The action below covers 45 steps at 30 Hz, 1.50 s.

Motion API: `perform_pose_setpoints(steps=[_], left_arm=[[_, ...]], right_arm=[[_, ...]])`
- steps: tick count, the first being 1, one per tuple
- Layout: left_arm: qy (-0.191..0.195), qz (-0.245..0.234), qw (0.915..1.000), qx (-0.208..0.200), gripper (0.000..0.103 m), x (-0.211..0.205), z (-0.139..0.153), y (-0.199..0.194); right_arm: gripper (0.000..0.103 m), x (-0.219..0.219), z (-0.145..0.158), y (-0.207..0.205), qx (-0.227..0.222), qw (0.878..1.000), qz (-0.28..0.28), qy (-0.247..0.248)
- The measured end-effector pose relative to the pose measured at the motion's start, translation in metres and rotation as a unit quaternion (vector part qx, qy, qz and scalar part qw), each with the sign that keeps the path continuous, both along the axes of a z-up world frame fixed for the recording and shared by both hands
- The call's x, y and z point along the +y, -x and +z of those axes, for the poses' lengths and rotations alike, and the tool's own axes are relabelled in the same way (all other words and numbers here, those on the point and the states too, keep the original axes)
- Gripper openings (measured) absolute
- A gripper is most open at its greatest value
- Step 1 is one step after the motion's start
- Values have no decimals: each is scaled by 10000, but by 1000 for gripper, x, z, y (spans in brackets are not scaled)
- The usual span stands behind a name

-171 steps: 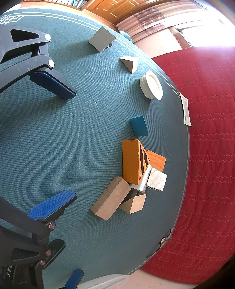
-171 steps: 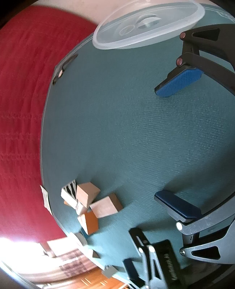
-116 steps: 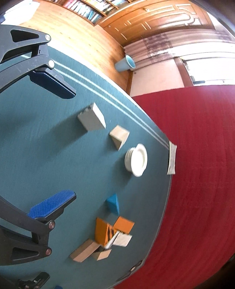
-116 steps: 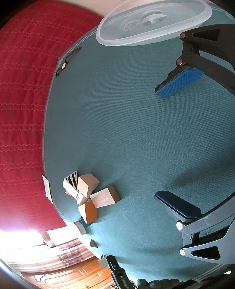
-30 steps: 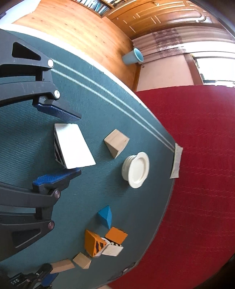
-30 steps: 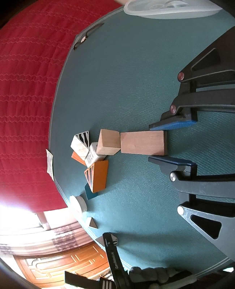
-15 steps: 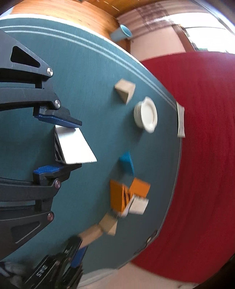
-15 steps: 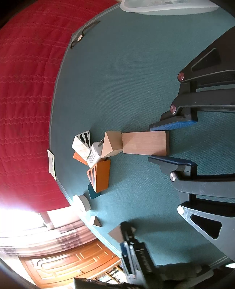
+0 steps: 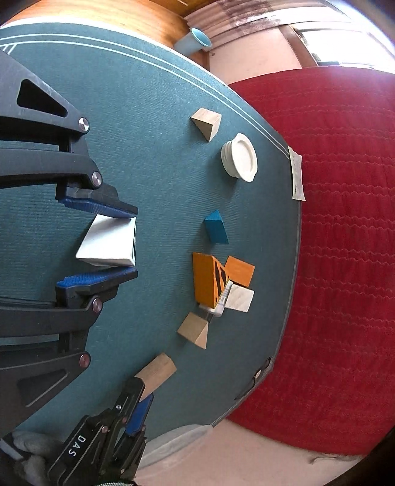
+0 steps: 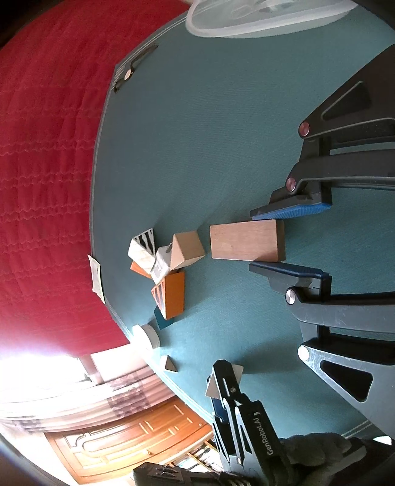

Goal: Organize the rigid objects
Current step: 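Lift the white striped prism with the left tool while the right tool lifts the tan block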

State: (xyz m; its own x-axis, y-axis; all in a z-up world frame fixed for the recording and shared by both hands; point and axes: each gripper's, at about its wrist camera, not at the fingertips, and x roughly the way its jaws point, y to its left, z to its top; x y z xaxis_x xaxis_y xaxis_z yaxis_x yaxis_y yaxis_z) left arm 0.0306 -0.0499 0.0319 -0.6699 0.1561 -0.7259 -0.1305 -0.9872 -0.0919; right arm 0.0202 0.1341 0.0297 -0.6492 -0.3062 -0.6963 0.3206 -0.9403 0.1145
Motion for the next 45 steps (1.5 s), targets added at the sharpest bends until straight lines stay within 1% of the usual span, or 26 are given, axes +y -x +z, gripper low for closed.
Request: perform_pose_setpoints(steps=[4,10,13,14,15,16,18,19,23,26,27,29,30,31,33,38,42,45], left_arm=[[74,-46,9999,52,35,1,1,-7],[309,-55,9994,113,35,6,-4,-23],[343,-15,9994,51,35,5,-8,-25],[333,10,9994,13,37,4,-10,-25],[322,37,9995,-13,44,3,-11,-24],[304,78,9995,-33,54,2,-12,-23],[260,197,9995,-39,67,-1,-11,-20],[231,241,9994,-23,68,-3,-10,-19],[194,321,9993,-28,69,-2,-8,-12],[244,337,9991,-52,68,4,-10,-6],[241,331,9991,-79,68,5,-11,-4],[258,316,9991,-124,60,9,-13,-2],[279,285,9991,-165,51,11,-15,-1],[295,272,9990,-206,45,12,-17,0],[359,270,9988,-219,38,14,-20,-1],[399,157,9989,-179,36,19,-19,-5],[422,24,9990,-142,30,26,-16,-8],[439,-39,9990,-103,30,31,-13,-11]], right_arm=[[28,10,-1,-6,-27,10000,-72,46],[28,18,-4,-11,-87,9999,-100,49],[28,17,-8,-12,-133,9999,-86,16],[28,17,-9,-13,-135,9999,-83,3],[28,16,-9,-13,-129,9999,-76,-7],[28,16,-9,-14,-124,9999,-70,-7],[28,16,-9,-14,-121,9999,-67,-11],[28,15,-10,-14,-122,9999,-67,-20],[28,15,-10,-14,-126,9999,-66,-15],[28,15,-10,-14,-127,9999,-68,-26],[28,14,-11,-14,-128,9999,-73,-31],[28,15,-11,-14,-132,9999,-85,-12],[28,15,-11,-14,-138,9999,-96,-5],[29,15,-12,-13,-144,9998,-104,-1],[29,15,-12,-11,-156,9998,-113,16],[29,13,-11,-8,-163,9998,-140,-15],[30,9,-10,-2,-162,9997,-152,-73],[31,6,-10,3,-137,9996,-181,-193]])
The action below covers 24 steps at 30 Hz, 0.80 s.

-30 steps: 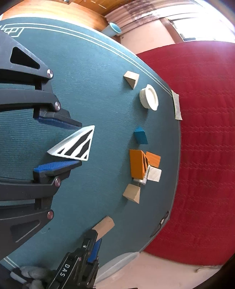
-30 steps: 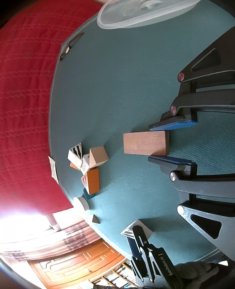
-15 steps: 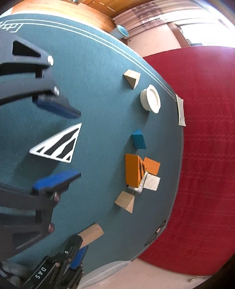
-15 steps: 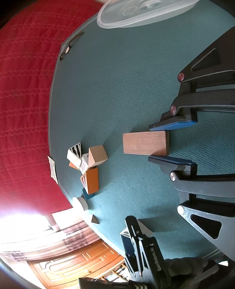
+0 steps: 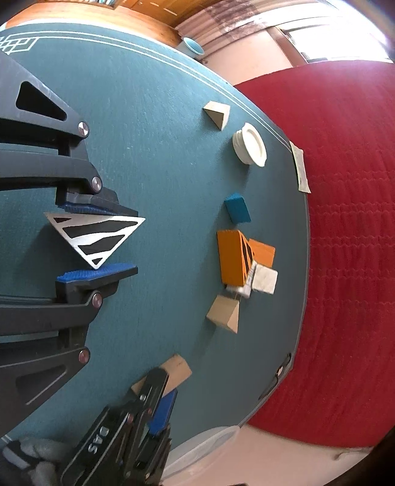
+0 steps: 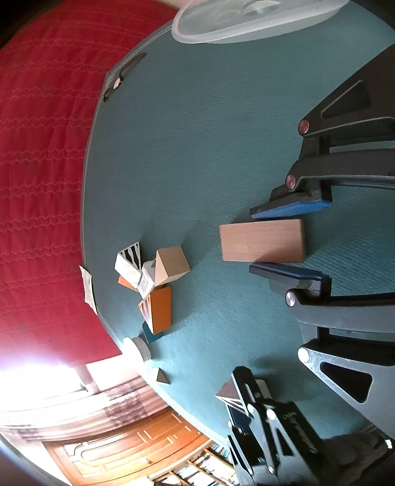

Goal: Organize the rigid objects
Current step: 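Lift the white striped prism with the left tool while the right tool lifts the tan block, then carry both held blocks over the clear plastic bowl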

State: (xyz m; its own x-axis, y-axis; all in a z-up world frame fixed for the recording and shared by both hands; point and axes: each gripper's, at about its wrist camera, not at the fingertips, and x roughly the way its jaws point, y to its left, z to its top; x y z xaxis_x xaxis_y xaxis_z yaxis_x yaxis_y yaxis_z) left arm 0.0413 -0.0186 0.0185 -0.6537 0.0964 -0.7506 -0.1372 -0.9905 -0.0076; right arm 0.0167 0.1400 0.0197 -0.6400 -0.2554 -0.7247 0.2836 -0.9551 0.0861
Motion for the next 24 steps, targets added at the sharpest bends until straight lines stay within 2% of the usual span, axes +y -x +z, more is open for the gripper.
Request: perform_pose_setpoints(steps=[4,9,19,24], left_arm=[[20,-84,10000,50,30,7,3,-1],[70,-149,9998,104,30,16,8,-3],[183,-363,9988,274,30,45,21,-6],[259,-591,9972,384,30,70,28,-9]], right_arm=[[28,-3,0,-2,31,9999,-16,-112],[28,7,4,-6,35,9999,-94,49],[28,65,42,-25,510,9959,-669,343],[28,99,51,-30,636,9919,-1039,353]])
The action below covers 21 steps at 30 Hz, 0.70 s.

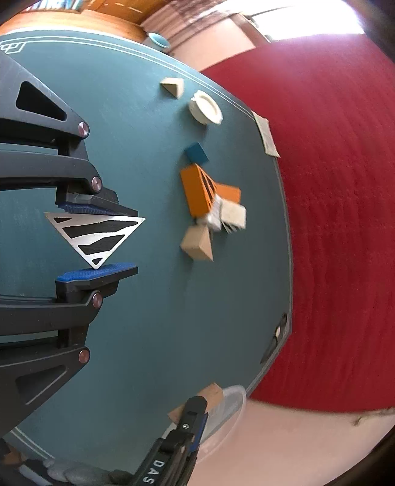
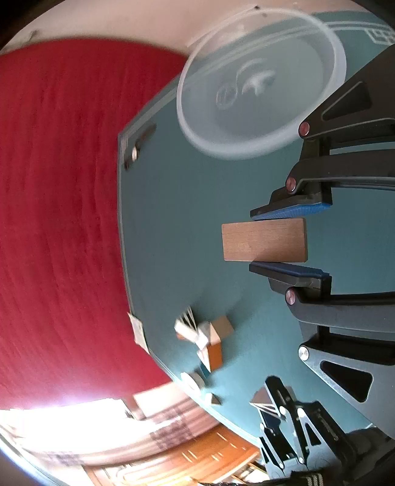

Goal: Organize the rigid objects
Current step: 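Carry both held blocks over the clear plastic bowl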

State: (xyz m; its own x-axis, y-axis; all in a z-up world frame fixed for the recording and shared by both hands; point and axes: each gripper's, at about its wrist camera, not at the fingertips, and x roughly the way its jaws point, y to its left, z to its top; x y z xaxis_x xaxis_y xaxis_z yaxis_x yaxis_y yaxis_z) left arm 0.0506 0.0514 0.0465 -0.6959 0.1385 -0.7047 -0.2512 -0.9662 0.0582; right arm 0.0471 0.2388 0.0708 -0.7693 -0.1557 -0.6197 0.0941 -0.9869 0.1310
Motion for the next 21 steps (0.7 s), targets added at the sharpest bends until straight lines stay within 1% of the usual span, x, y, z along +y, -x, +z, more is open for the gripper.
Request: perform_pose_setpoints(steps=[6,9,14,21], left_arm=[[100,-290,9994,149,30,28,8,-2],[163,-432,9987,208,30,44,12,-3],[271,-688,9969,285,30,69,15,-7],[386,-996,9937,344,30,98,15,-8]], right_arm=[[28,40,5,-4,112,9986,-516,-8],[28,59,6,-6,185,9959,-870,-152],[28,89,5,-8,185,9921,-1235,-107],[28,122,2,-9,195,9871,-1587,-48]])
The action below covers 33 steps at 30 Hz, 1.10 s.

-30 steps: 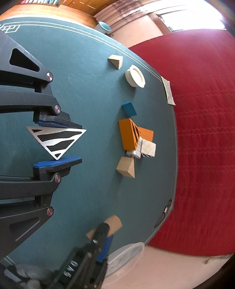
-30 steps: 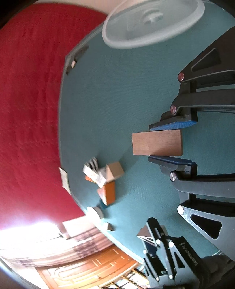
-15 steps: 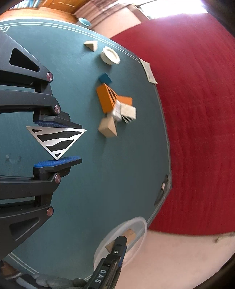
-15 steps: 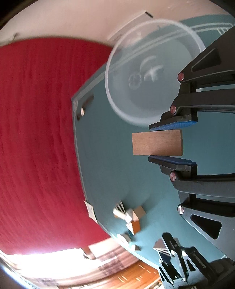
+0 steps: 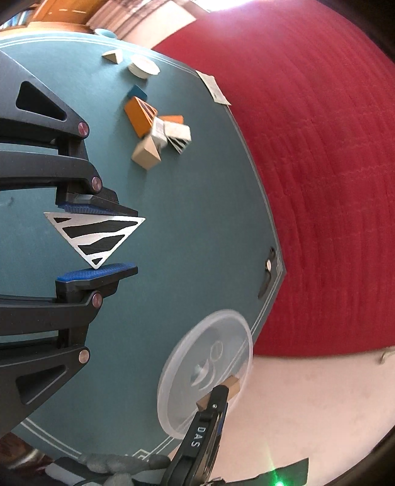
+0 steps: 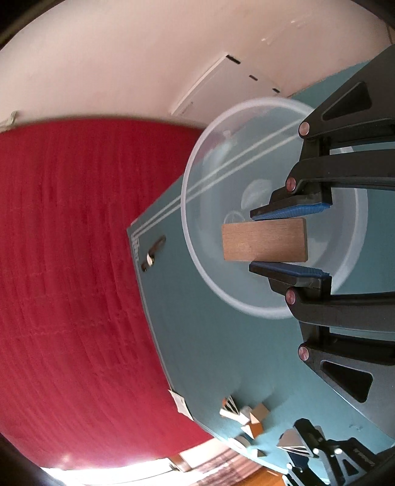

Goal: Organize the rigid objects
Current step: 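Carry both held blocks over the clear plastic bowl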

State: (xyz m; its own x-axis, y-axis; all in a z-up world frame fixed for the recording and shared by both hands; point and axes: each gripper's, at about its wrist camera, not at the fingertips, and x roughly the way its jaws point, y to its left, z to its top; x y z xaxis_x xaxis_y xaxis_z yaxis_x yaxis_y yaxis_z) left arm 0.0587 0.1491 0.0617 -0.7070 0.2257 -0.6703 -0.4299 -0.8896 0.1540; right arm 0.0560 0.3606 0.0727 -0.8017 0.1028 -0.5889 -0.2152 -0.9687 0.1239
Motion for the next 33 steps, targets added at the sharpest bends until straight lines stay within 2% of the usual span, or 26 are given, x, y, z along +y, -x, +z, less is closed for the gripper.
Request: perform_pose_setpoints(steps=[15,28,33], left_arm=[[217,-373,9989,160,30,46,5,4],[320,-683,9966,338,30,81,11,6],[165,-804,9961,319,30,92,15,19]], right_arm=[[28,34,-14,-3,-131,9992,-359,122],[28,43,-16,-6,-114,9988,-462,119],[28,44,-17,-6,-150,9986,-490,145]])
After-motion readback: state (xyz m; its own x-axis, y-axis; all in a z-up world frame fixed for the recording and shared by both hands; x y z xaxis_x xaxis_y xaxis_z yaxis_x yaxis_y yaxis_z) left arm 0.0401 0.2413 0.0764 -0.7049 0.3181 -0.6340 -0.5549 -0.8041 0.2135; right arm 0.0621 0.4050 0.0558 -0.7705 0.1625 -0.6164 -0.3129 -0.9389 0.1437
